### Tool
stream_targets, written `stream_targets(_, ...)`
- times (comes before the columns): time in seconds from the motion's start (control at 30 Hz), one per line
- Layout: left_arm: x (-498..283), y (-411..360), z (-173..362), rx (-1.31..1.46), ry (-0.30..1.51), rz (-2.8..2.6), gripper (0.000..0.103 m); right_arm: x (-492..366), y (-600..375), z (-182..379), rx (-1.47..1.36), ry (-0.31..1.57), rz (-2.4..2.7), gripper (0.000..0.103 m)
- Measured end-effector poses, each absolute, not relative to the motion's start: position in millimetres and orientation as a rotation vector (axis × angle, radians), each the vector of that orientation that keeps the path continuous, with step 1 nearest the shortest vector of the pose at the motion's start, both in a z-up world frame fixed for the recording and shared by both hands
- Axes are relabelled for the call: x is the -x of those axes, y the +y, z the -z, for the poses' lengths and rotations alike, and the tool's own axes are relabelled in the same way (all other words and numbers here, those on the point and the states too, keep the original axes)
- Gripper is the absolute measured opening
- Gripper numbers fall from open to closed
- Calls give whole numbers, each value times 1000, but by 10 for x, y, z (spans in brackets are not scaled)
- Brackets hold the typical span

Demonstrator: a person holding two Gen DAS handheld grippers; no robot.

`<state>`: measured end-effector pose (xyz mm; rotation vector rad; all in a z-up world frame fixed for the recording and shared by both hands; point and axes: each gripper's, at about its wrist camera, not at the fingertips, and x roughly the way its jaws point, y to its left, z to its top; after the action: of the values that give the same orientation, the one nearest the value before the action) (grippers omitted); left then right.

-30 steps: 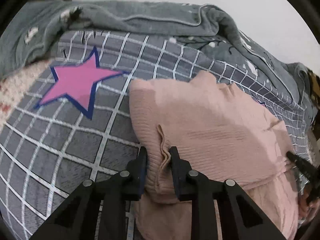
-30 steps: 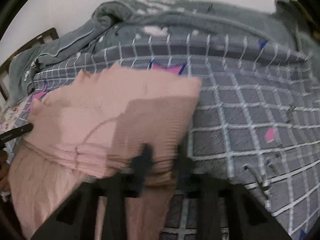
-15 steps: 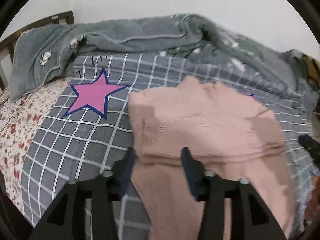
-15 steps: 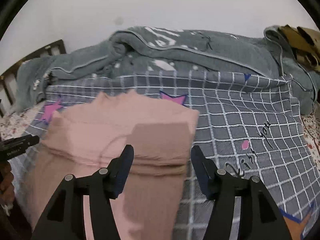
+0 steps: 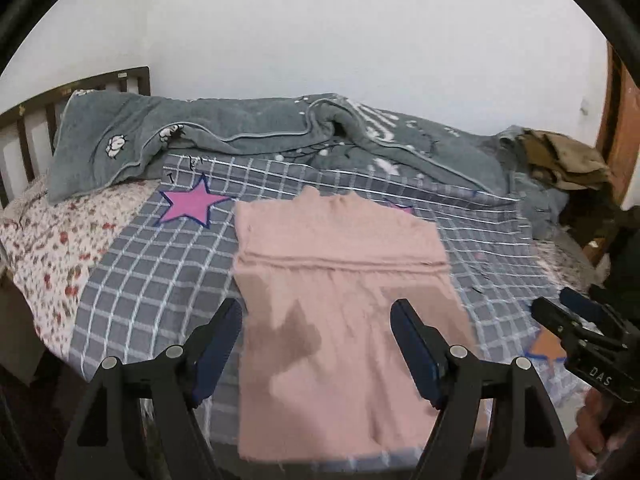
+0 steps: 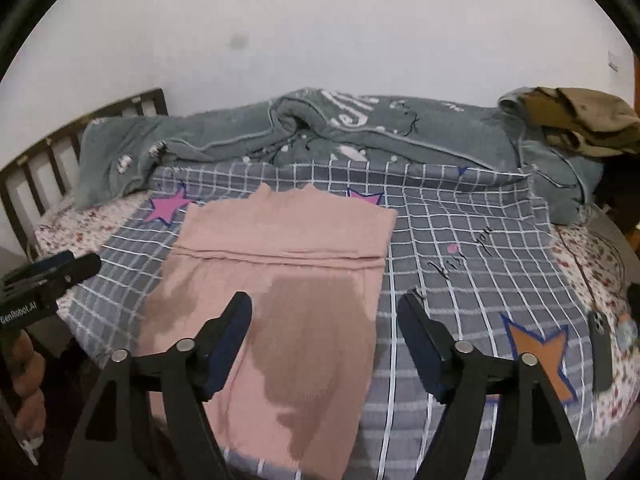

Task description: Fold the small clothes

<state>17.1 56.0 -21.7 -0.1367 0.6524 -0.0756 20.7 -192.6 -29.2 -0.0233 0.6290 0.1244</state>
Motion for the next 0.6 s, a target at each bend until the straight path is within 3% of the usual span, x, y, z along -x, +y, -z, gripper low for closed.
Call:
stream_targets(0.27, 411, 472, 237, 160, 670, 93, 75, 448, -2037, 189, 3, 602, -115, 79)
stream_targets(0.6, 555, 439, 326, 121, 698, 78, 76, 696, -2115, 419, -42, 667, -119, 79)
